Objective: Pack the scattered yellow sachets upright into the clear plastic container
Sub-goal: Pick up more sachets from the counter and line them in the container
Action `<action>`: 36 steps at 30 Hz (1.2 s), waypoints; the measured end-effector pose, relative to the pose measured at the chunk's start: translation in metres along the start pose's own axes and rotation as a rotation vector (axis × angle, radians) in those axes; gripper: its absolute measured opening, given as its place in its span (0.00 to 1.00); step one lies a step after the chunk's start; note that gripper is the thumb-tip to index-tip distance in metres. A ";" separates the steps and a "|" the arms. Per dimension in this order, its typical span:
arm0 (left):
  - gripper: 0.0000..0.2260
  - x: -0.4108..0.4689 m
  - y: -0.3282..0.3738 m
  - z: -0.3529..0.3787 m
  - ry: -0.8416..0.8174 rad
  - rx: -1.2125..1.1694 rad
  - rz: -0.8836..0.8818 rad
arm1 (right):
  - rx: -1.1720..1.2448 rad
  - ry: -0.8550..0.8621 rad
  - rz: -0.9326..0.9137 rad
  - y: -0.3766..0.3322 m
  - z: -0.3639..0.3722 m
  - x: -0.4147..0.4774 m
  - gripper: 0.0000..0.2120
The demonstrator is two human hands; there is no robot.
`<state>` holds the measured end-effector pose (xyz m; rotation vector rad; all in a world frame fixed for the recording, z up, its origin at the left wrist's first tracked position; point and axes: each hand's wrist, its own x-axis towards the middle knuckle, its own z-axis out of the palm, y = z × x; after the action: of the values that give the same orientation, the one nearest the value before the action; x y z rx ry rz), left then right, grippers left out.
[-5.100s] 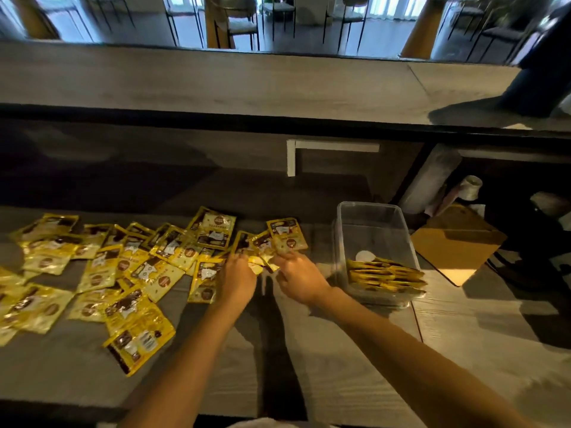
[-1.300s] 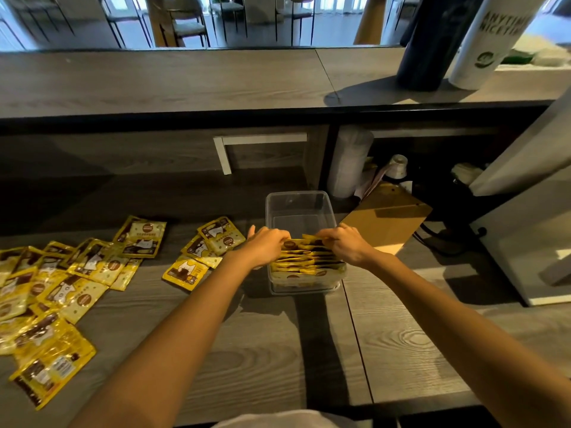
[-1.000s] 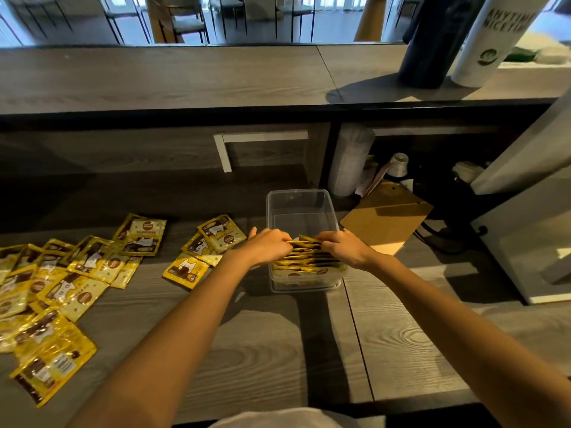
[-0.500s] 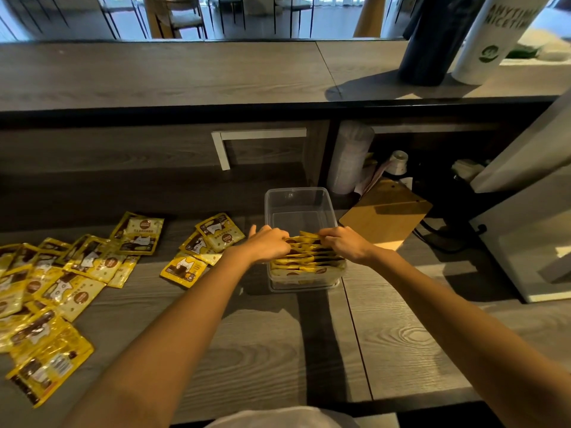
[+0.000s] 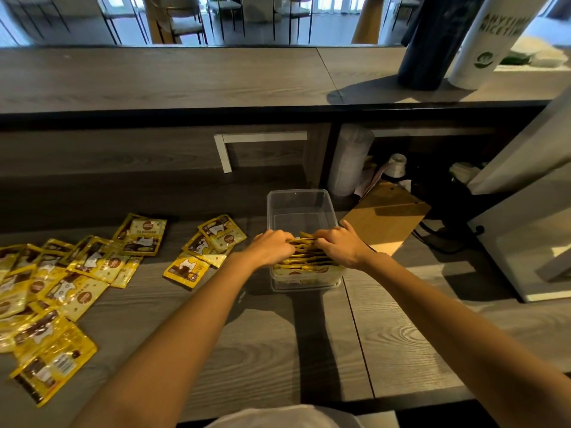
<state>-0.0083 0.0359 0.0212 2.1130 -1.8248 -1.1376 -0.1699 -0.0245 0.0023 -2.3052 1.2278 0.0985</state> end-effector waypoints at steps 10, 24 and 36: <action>0.18 -0.004 -0.003 -0.028 0.236 0.033 -0.055 | -0.149 0.241 -0.057 -0.042 -0.011 0.006 0.13; 0.20 -0.069 -0.158 -0.032 0.415 0.042 -0.401 | -0.188 -0.087 -0.263 -0.187 0.081 0.045 0.22; 0.29 -0.091 -0.193 0.030 0.067 0.268 -0.227 | -0.310 -0.192 -0.091 -0.178 0.122 0.046 0.21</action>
<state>0.1289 0.1790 -0.0642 2.5284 -1.8336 -0.8912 0.0194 0.0799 -0.0431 -2.5396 1.0696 0.4970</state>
